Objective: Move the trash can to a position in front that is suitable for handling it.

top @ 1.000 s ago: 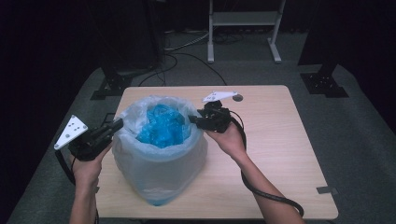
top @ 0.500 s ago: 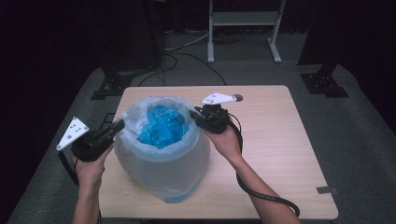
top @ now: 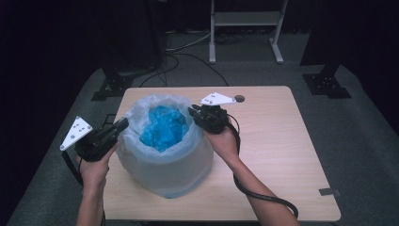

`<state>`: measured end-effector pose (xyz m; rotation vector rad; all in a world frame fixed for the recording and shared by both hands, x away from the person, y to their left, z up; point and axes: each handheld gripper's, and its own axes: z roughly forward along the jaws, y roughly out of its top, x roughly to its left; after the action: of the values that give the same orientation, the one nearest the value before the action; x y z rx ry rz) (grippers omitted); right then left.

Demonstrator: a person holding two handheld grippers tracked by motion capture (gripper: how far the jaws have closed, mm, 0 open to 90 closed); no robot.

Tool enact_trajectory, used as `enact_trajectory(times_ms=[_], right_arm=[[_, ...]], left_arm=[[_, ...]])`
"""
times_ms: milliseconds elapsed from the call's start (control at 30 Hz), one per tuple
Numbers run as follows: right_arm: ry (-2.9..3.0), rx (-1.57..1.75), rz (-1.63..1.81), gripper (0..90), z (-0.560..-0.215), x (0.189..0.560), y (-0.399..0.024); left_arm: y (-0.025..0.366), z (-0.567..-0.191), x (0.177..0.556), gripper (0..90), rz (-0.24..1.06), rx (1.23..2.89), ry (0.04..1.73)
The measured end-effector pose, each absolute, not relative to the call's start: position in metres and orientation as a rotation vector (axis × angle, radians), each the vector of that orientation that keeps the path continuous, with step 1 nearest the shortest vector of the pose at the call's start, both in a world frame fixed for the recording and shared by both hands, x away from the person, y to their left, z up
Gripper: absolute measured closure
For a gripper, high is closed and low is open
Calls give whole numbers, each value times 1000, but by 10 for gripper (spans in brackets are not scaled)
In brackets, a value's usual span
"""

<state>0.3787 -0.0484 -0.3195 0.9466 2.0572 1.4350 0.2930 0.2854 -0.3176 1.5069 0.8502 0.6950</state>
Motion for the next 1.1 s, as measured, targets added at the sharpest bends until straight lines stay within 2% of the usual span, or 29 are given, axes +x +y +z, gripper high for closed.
enact_trajectory(times_ms=[200,333,767,1100], right_arm=[[2086,955,1452,872,-317,382,-45],[2103,981,1498,890,-311,384,-48],[2142,865,1567,891,-274,366,-31],[2213,710,1604,891,-271,341,-14]], left_arm=[[286,-316,293,888,687,1512,847],[282,-312,291,887,658,1532,807],[249,-294,297,888,546,1615,679],[234,-283,308,887,479,1635,665]])
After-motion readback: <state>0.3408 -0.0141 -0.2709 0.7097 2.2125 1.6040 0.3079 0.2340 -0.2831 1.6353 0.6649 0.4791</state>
